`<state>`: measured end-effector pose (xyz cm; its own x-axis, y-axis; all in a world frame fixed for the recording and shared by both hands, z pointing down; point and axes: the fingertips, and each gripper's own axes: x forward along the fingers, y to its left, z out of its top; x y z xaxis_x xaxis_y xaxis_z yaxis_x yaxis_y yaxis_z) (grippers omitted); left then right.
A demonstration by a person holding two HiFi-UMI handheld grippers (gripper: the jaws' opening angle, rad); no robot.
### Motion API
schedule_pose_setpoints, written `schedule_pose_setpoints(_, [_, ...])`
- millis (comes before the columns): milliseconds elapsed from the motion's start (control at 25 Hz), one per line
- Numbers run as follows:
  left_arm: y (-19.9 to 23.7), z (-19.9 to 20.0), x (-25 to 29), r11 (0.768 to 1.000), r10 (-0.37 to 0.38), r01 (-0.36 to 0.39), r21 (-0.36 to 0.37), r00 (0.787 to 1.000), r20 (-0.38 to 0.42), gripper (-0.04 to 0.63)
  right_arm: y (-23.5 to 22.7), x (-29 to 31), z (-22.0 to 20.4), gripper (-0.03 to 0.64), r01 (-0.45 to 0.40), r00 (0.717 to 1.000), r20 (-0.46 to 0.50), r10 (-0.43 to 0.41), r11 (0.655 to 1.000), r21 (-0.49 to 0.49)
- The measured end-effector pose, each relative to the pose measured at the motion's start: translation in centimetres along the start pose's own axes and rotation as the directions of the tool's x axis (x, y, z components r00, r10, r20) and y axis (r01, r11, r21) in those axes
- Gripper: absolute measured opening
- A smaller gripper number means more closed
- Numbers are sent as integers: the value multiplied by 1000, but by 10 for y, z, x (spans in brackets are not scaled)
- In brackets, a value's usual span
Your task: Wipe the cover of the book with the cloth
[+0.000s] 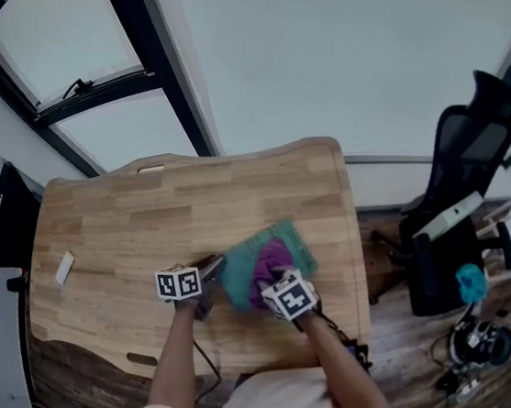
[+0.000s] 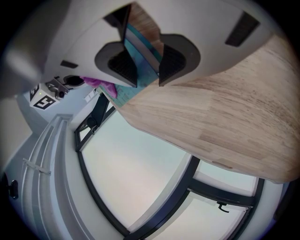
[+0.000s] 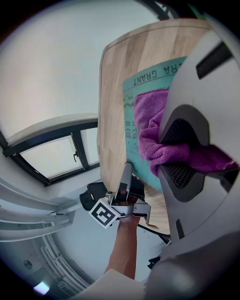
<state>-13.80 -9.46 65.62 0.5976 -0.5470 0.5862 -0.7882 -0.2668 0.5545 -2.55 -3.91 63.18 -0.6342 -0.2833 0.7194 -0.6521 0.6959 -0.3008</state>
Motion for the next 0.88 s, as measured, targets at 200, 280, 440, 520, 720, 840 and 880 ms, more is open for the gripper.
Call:
schedule_pose_setpoints(200, [-1,0,1,1000,-1,1,-3,1000,-1,147,-2,-2,1,77,1,1000,7,-1,1000,9])
schedule_pose_setpoints(280, [-1,0,0,1000,-1,1,-2,1000,0,147,-2,-2,2,77,0,1000,4,0,1000,10])
schedule_pose_setpoints(440, [-1,0,0,1000,-2,2,1,1000,0,147,-2,-2,-1,77,-1,1000,-3,1,1000,12])
schedule_pose_setpoints(520, [-1,-1,0,1000,-3,3,-2,1000,0,147,-3,-2,-1,77,2,1000,-1,-2,1000,12])
schedule_pose_setpoints(720, [-1,0,0,1000,-2,2,0,1000,-2,147,-26,-5,-7,77,73,997,-17,-73,997,12])
schedule_pose_setpoints(840, [-1,0,0,1000,-3,3,-2,1000,-1,147,-36,-6,-8,77,97,995,-13,-97,995,8])
schedule_pose_setpoints(880, [-1,0,0,1000,-2,2,-2,1000,0,147,-38,-7,-8,77,99,995,-12,-99,995,11])
